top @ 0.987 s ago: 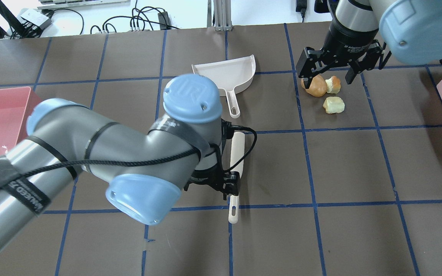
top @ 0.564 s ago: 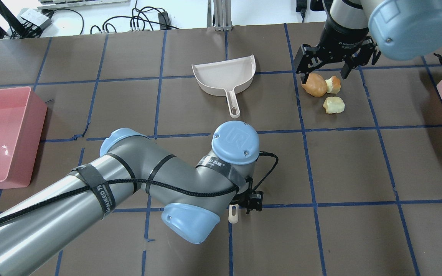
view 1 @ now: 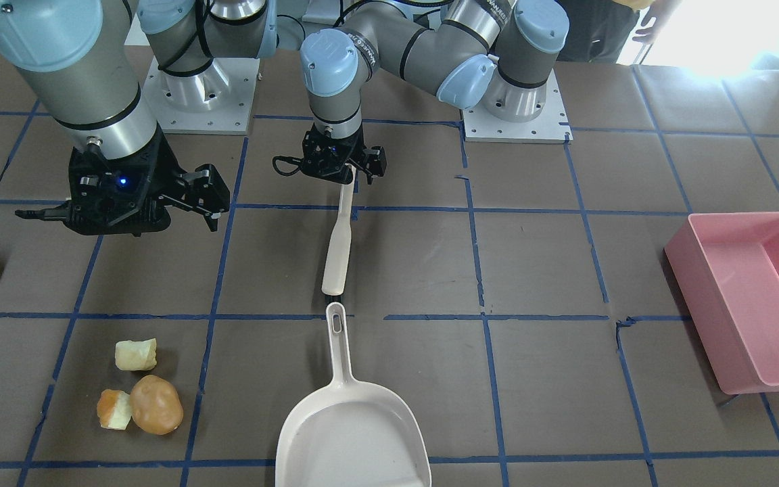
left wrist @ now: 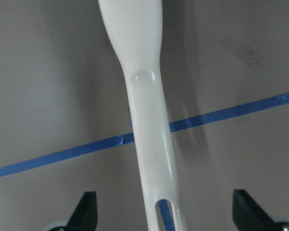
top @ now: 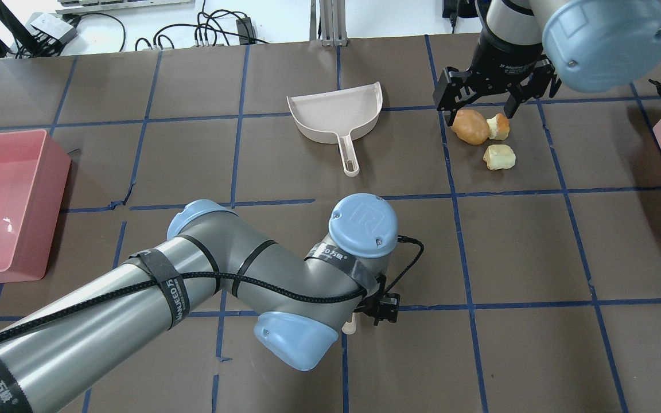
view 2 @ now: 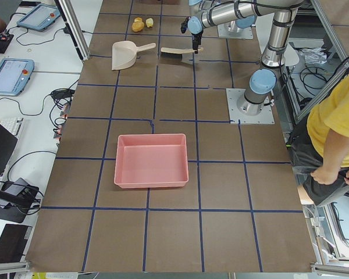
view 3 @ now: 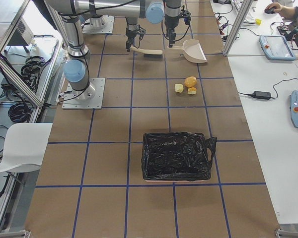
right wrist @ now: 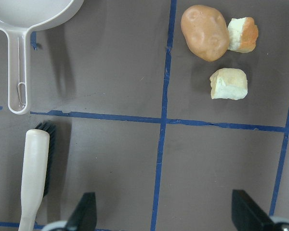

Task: Sweep and dump trash in nearest bin
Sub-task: 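Grasp the white brush handle with the left gripper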

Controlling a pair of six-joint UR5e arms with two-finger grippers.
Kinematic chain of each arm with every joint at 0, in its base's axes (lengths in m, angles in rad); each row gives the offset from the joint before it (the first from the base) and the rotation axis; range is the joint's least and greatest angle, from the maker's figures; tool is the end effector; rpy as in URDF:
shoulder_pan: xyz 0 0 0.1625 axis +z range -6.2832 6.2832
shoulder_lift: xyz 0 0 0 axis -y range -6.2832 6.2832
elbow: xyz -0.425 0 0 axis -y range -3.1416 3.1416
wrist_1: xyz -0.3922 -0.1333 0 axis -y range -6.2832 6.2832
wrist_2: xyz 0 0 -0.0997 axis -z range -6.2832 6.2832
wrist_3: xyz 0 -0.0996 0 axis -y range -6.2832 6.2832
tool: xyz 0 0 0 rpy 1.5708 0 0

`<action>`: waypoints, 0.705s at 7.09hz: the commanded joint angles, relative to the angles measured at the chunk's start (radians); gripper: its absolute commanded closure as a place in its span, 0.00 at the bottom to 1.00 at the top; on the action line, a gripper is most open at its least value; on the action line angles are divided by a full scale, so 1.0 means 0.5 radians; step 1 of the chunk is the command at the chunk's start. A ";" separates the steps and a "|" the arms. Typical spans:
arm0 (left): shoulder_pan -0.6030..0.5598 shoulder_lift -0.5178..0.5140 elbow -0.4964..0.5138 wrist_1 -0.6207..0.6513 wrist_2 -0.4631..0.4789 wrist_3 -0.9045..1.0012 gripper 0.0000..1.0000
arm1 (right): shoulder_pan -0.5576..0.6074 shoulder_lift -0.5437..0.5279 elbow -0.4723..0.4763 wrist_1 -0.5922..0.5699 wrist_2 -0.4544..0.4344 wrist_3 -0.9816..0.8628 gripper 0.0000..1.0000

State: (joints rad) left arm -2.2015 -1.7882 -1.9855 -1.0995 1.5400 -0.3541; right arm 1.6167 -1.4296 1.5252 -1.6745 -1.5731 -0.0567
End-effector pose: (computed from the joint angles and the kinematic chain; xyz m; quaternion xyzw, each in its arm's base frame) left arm -0.3994 -0.3158 0.2315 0.1362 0.9873 0.0780 0.0244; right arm 0.1582 -0.5440 0.4470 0.0513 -0.9987 0.0040 0.0012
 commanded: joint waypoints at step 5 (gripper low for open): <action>-0.003 0.054 -0.023 0.002 -0.003 0.067 0.78 | 0.016 0.012 0.011 -0.032 0.002 -0.003 0.00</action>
State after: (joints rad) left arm -2.2029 -1.7764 -1.9957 -1.0985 1.5401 -0.3173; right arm 1.6253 -1.4236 1.5303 -1.6890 -1.5723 -0.0591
